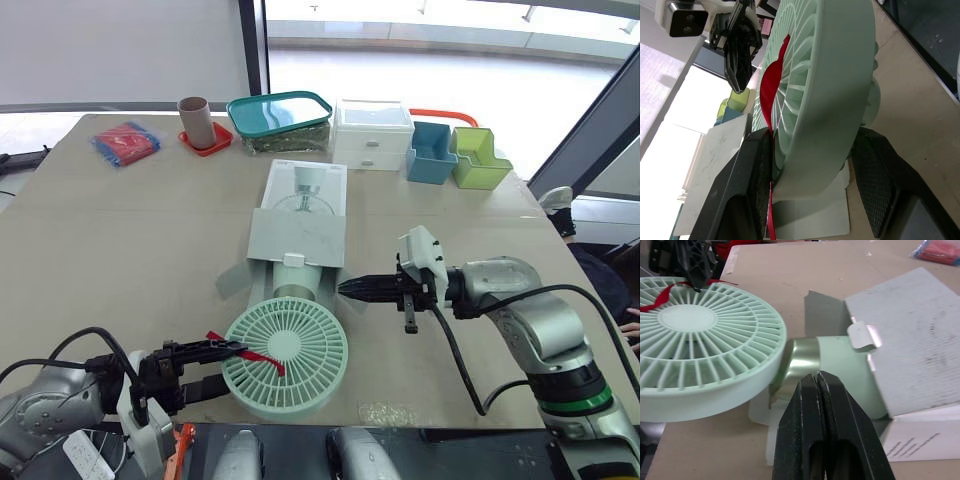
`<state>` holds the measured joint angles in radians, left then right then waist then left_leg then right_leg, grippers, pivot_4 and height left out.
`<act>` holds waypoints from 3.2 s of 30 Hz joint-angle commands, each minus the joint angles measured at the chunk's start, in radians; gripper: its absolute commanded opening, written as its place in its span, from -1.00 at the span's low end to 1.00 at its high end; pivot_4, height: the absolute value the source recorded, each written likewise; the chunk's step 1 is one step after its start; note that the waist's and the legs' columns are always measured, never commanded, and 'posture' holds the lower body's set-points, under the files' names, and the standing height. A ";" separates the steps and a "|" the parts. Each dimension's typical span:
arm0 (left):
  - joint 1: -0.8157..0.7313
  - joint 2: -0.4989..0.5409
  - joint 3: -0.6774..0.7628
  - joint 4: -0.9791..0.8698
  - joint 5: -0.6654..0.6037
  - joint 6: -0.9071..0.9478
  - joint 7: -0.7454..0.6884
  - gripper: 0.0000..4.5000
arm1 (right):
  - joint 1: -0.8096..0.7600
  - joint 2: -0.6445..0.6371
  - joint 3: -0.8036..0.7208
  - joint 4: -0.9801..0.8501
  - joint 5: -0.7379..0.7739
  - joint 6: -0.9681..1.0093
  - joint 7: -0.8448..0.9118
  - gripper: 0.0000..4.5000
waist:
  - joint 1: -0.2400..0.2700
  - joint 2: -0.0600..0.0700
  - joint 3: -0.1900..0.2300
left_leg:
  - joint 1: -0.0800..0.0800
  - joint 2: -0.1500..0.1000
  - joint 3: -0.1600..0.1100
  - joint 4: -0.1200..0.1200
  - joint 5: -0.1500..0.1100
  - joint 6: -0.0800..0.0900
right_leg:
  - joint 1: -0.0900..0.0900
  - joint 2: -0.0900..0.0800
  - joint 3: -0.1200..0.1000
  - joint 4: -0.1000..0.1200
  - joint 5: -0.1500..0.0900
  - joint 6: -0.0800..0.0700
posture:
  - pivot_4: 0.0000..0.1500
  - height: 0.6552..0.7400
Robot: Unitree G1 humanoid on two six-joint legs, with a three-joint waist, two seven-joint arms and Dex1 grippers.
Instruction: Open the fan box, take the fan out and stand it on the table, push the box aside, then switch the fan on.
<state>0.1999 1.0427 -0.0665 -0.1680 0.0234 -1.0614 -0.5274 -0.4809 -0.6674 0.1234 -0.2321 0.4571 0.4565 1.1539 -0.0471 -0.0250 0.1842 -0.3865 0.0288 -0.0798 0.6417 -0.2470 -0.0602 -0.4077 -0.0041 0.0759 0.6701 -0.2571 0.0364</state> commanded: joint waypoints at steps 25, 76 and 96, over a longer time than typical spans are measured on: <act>0.293 -0.036 0.257 -0.486 -0.449 0.556 -0.135 -0.11 | 0.022 -0.115 -0.133 -0.079 0.140 0.021 0.122 -1.00 | 0.001 0.000 0.000 | 0.000 0.000 0.001 0.000 0.000 0.000 | 0.000 0.001 0.001 0.000 0.000 0.000 | 1.00 1.00; 0.395 -0.143 0.800 -0.769 -1.064 1.431 -0.390 -0.11 | -0.048 -0.052 -0.071 0.020 0.093 -0.035 0.138 -1.00 | 0.000 0.000 0.001 | 0.001 0.001 0.004 0.001 0.000 0.000 | 0.000 0.003 0.005 -0.001 -0.002 -0.001 | 1.00 1.00; 0.167 -0.094 0.857 -0.688 -1.260 1.534 -0.281 -0.26 | -0.041 -0.050 -0.065 0.021 0.086 -0.037 0.125 -1.00 | 0.000 0.000 0.001 | 0.001 0.001 0.004 0.002 0.000 0.000 | 0.000 0.004 0.006 -0.001 -0.002 0.000 | 1.00 1.00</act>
<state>0.3849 0.9443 0.7331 -0.8570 -1.1806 0.4853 -0.8250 -0.5148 -0.7179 0.0652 -0.1917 0.5411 0.4320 1.2807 -0.0473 -0.0246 0.1848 -0.3859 0.0298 -0.0759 0.6433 -0.2470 -0.0601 -0.4080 -0.0004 0.0822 0.6694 -0.2594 0.0364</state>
